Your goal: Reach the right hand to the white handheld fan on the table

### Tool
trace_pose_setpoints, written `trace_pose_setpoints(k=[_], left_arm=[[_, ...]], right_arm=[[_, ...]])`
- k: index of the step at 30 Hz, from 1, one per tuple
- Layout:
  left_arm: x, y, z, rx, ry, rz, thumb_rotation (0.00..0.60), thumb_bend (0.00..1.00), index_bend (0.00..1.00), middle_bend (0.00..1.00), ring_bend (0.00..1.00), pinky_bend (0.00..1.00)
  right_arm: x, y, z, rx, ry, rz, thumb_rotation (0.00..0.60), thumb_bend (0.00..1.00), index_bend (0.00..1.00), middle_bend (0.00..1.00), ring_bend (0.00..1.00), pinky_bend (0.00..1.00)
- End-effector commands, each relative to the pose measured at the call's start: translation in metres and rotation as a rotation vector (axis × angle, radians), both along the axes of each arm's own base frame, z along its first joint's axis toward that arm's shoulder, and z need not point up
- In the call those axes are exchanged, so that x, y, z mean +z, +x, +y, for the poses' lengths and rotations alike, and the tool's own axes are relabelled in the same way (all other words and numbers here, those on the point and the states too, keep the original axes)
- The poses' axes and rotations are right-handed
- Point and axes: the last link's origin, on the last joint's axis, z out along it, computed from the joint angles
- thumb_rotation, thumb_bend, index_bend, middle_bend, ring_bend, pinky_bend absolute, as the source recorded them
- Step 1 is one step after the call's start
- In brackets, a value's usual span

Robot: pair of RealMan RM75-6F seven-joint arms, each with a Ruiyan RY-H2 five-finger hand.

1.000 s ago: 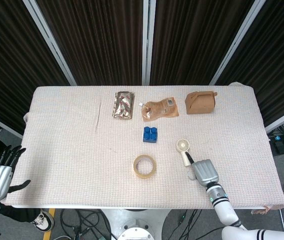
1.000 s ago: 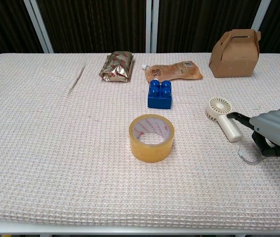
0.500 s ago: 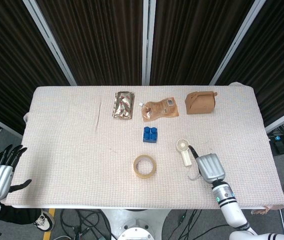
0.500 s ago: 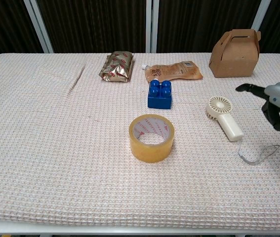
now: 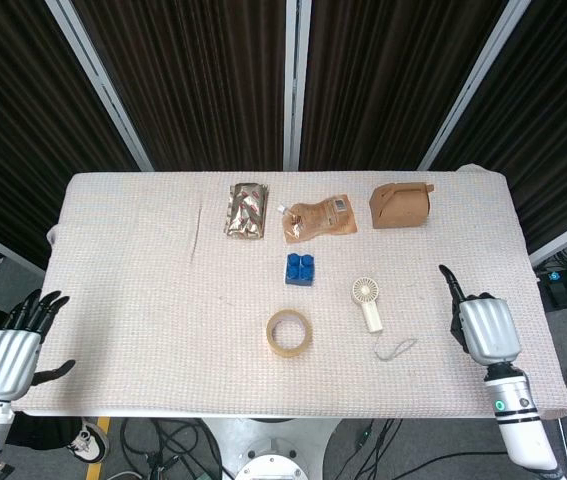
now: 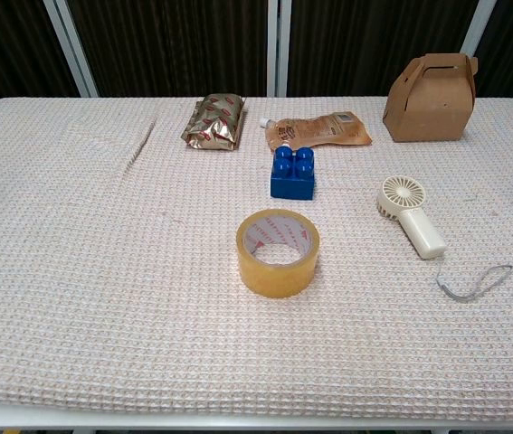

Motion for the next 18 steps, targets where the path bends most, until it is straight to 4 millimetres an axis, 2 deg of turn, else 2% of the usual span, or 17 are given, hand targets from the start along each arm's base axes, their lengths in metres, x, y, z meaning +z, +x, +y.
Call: trace_pose_setpoints(k=[1, 5, 7, 12, 18], left_arm=[[-0.001, 0.005, 0.0, -0.009, -0.002, 0.002, 0.6, 0.0, 0.12, 0.09, 0.01, 0.15], [-0.002, 0.011, -0.001, -0.016, 0.001, 0.006, 0.6, 0.0, 0.12, 0.08, 0.01, 0.15], [-0.002, 0.014, 0.0, -0.017, 0.004, 0.005, 0.6, 0.0, 0.12, 0.08, 0.01, 0.15], [-0.001, 0.018, 0.003, -0.023, 0.008, 0.003, 0.6, 0.0, 0.12, 0.09, 0.01, 0.15], [-0.001, 0.013, 0.002, -0.012, 0.01, -0.001, 0.6, 0.0, 0.12, 0.09, 0.01, 0.15]], right_arm=[[0.033, -0.043, 0.045, -0.139, 0.025, 0.248, 0.6, 0.3, 0.0, 0.0, 0.0, 0.01], [0.054, -0.058, 0.061, -0.093, -0.094, 0.182, 0.6, 0.11, 0.0, 0.0, 0.0, 0.0], [0.063, -0.063, 0.065, -0.063, -0.153, 0.147, 0.6, 0.06, 0.0, 0.0, 0.0, 0.0], [0.079, -0.072, 0.069, -0.003, -0.232, 0.069, 0.6, 0.04, 0.0, 0.0, 0.0, 0.0], [0.074, -0.07, 0.066, 0.003, -0.202, 0.061, 0.6, 0.05, 0.0, 0.0, 0.0, 0.0]])
